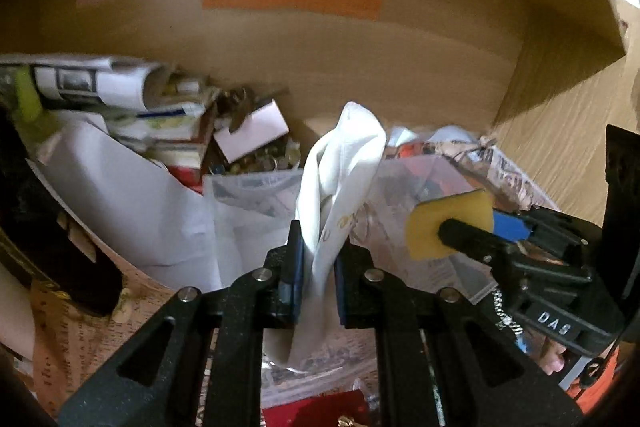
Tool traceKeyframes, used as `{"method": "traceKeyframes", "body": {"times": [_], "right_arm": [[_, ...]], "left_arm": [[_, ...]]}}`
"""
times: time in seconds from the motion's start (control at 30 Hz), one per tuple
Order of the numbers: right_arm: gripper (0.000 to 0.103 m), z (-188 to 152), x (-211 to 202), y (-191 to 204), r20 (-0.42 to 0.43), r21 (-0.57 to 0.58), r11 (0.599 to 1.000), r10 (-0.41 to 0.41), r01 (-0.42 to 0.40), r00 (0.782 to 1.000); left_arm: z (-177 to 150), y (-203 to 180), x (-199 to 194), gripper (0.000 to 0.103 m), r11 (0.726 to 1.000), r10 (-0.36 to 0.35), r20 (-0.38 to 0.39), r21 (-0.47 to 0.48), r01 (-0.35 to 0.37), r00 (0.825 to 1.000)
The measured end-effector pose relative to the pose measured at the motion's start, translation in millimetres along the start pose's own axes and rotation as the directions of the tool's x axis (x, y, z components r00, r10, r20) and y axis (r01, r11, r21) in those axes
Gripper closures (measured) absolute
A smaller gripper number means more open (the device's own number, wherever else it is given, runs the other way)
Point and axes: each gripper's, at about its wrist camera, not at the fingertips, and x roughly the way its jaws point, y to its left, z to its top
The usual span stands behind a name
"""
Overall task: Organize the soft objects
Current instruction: 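Carry the bag and sponge into the clear box and open both tools, then grasp the red pouch with gold chain with the left tool while the right grasps the black knit cap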
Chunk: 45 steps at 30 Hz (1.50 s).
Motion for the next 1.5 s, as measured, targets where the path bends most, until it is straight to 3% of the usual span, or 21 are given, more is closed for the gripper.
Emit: {"method": "traceKeyframes", "body": {"times": [0.37, 0.43, 0.57, 0.7, 0.93, 1.0, 1.1, 1.27, 1.5], "right_arm": [[0.074, -6.2, 21.5, -8.7, -0.083, -0.010, 0.998, -0.069, 0.068, 0.994], [0.072, -5.9, 22.8, -10.8, -0.091, -0.006, 0.997, -0.073, 0.072, 0.993], [0.048, -3.9, 19.6, -11.4, -0.073, -0.007, 0.995, -0.100, 0.100, 0.992], [0.034, 1.1, 4.8, -9.0, -0.022, -0.015, 0.993, -0.116, 0.116, 0.993], [0.022, 4.9, -34.4, -3.2, 0.074, -0.019, 0.994, -0.103, 0.105, 0.992], [0.021, 1.9, -46.7, -0.7, 0.095, -0.017, 0.995, -0.095, 0.097, 0.991], [0.020, -5.0, -60.7, 5.7, 0.110, -0.029, 0.995, -0.092, 0.096, 0.990], [0.020, -24.2, -76.7, 8.0, 0.114, -0.030, 0.996, -0.085, 0.089, 0.990], [0.019, -56.6, -77.2, 7.8, 0.053, -0.024, 0.995, -0.100, 0.101, 0.994]], "left_arm": [[-14.9, -11.4, 34.3, 0.089, 0.999, 0.012, -0.090, 0.048, -0.007, 0.996], [-19.0, -12.8, 33.3, 0.082, 0.999, 0.008, -0.099, 0.052, -0.002, 0.995], [-20.7, -12.1, 25.2, 0.055, 0.999, -0.005, -0.084, 0.040, 0.008, 0.996], [-17.7, -15.5, 6.4, 0.047, 0.999, 0.010, -0.025, 0.048, -0.009, 1.000], [-16.9, -18.8, -46.5, 0.028, 0.996, 0.006, 0.094, 0.083, -0.014, 0.996], [-19.6, -18.0, -60.3, 0.016, 0.996, -0.001, 0.115, 0.088, -0.009, 0.993], [-25.7, -14.8, -72.7, 0.007, 0.997, -0.001, 0.131, 0.083, -0.010, 0.991], [-43.4, -11.2, -79.3, 0.005, 0.996, 0.004, 0.099, 0.084, -0.012, 0.995], [-79.9, -1.7, -66.9, 0.005, 0.997, 0.016, -0.017, 0.069, -0.015, 1.000]]}}
